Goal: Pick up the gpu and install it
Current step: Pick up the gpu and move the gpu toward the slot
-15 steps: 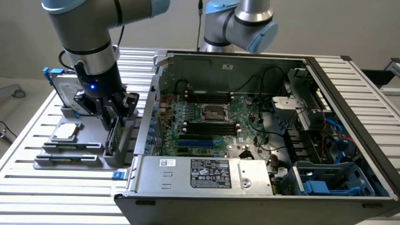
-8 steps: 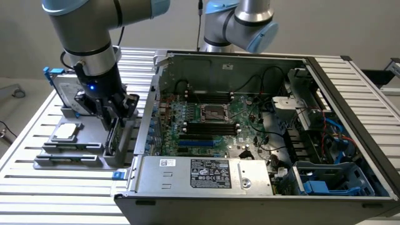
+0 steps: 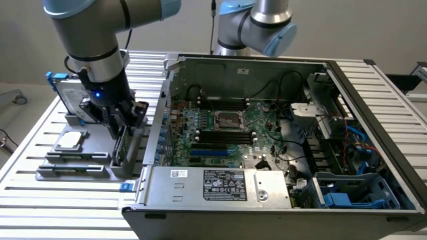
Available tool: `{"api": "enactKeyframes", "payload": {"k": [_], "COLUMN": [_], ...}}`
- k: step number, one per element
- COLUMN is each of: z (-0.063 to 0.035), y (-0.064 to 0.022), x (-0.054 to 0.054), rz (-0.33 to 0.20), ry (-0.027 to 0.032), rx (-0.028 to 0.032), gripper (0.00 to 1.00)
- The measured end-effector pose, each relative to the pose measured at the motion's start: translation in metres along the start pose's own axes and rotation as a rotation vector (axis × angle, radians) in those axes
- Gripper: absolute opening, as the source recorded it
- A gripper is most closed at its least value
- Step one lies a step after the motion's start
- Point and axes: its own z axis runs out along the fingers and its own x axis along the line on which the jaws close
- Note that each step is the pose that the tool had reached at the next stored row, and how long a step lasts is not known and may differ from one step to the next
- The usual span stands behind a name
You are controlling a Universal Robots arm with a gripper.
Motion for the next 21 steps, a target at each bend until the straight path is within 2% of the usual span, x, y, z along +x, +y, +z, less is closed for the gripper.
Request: {"api": "enactKeyframes", "payload": {"k": [4,7,21], "z": [0.0000,0.0000,0.0000], "y": [-0.0012,-0.0019,-0.0027], "x": [-0.0001,-0.0001,-0.0014], "rz": [0.000,-0.003,-0.033], "ry": [0.0013,0.0034,0.0095], "rx": [-0.0102,-0.0147,-0.0146], "gripper": [0.44,0.44,0.42]}}
